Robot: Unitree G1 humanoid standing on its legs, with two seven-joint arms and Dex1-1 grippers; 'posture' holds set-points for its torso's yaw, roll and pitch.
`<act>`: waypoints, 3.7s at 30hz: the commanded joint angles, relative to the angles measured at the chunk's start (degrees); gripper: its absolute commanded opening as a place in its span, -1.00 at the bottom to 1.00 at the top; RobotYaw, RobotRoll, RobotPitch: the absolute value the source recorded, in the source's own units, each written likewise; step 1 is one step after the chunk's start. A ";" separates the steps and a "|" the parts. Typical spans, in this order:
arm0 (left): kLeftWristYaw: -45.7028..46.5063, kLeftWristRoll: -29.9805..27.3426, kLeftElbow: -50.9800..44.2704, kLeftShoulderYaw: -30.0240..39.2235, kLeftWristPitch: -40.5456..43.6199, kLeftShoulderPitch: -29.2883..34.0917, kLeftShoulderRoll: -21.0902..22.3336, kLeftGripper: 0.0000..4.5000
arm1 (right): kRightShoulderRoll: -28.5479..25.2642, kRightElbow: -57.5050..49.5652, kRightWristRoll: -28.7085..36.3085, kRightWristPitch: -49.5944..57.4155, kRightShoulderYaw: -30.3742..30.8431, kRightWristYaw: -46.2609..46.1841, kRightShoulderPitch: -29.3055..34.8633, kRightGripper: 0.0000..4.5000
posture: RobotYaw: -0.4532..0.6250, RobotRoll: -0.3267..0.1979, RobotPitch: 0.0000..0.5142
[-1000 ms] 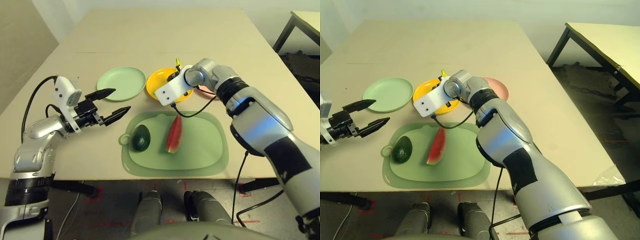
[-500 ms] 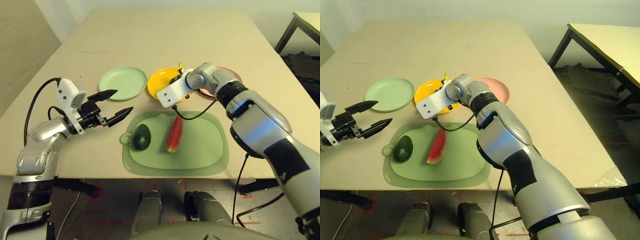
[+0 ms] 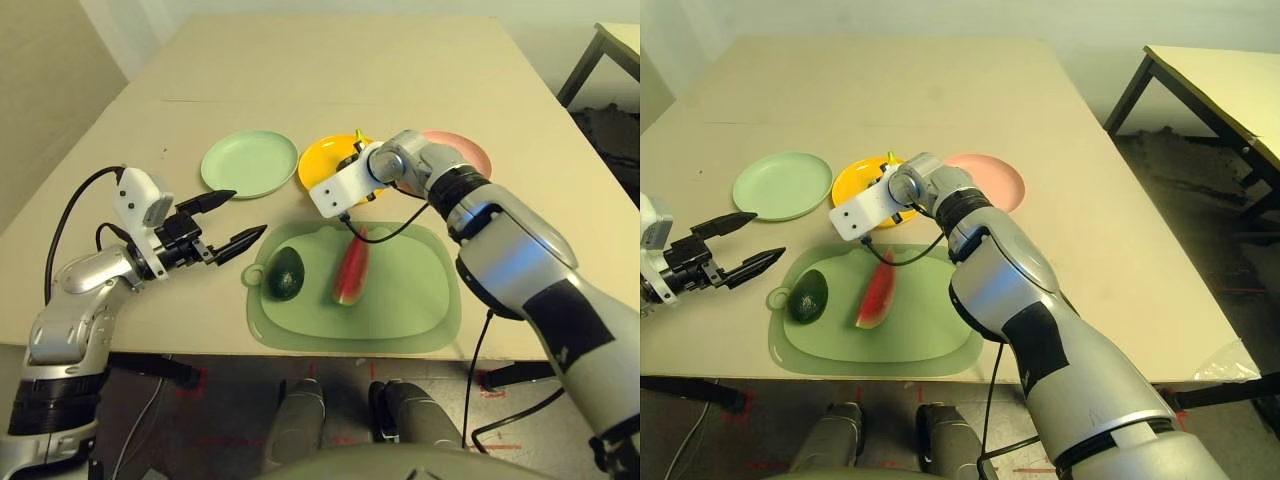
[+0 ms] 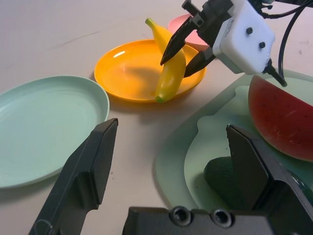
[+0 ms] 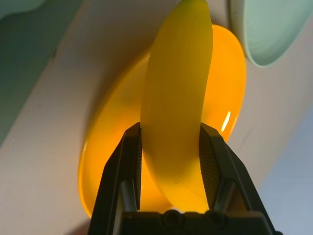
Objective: Place the fruits into color-matched plates.
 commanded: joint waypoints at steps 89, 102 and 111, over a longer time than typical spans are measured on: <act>-29.80 -8.03 2.39 0.76 -0.19 0.60 10.63 1.00 | -17.31 -57.81 25.74 -18.17 6.51 50.00 8.91 0.99 | 0.00 0.25 -0.53; -29.25 -8.01 2.10 1.45 -0.82 2.61 10.14 1.00 | -14.91 -50.59 19.37 -21.05 8.88 47.01 11.07 0.99 | 0.04 0.25 -0.49; -28.24 -8.10 2.32 1.61 -0.65 2.76 9.98 1.00 | -13.40 -49.35 17.94 -20.75 10.00 45.60 12.18 0.99 | 0.06 0.25 -0.48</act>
